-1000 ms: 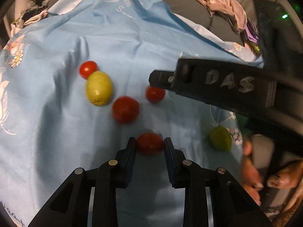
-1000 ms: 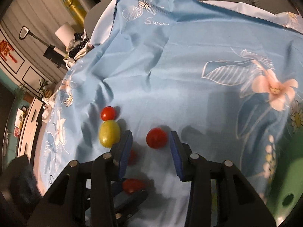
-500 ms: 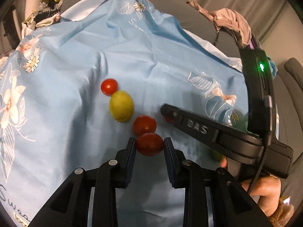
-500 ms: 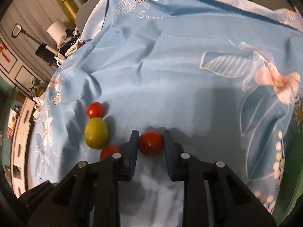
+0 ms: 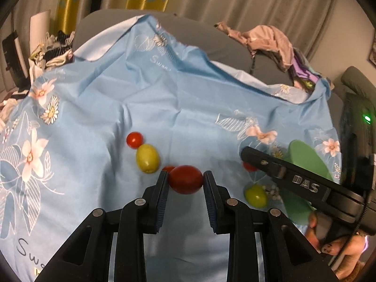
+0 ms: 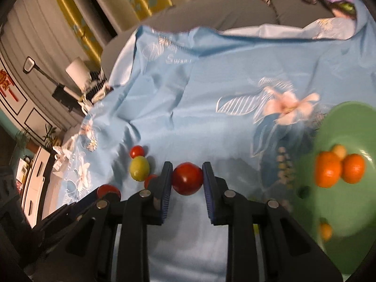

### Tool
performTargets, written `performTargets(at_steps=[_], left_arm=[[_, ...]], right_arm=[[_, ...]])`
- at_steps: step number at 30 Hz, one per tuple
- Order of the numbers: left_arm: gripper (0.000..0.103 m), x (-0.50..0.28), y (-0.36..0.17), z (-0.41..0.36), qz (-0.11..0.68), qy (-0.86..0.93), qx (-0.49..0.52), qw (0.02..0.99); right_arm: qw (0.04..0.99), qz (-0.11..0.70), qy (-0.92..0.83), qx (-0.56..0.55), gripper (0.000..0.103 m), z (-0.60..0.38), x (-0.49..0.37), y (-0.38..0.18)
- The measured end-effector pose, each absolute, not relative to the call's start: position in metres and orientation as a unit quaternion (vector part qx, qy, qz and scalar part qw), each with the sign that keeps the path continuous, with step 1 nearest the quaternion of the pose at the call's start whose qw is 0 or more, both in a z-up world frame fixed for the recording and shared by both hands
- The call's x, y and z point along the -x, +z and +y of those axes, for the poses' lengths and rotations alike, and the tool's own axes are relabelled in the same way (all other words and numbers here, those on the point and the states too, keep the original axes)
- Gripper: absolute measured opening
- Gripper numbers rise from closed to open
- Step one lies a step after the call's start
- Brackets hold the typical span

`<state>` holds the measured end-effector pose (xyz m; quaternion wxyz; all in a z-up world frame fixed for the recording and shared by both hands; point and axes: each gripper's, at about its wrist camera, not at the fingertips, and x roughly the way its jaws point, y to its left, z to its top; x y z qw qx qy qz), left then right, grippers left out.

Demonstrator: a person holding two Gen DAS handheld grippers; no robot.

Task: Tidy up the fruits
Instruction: 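Carry the cherry tomatoes in both grippers over the green bowl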

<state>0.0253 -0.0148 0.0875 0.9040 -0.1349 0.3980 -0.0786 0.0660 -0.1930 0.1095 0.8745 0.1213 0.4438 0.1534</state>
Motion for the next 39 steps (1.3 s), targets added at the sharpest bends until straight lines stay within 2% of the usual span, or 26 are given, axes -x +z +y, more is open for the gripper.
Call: performTargets(at_steps=[6,18,39], left_arm=[[0.030,-0.015,0.101,-0.023,0.382,-0.097,0.133,0.909],[0.030,-0.002,0.124,-0.069,0.349,-0.126,0.099,0.923],[0.030,-0.014,0.142,-0.177,0.340,-0.202,0.045,0.917]], right_arm=[[0.893,0.413,0.126,-0.123,0.026,-0.219,-0.029,0.126],[0.922,0.358,0.087,-0.122,0.026,-0.258,-0.008,0.155],[0.930,0.327,0.010,-0.165,0.027,-0.336,0.016,0.165]])
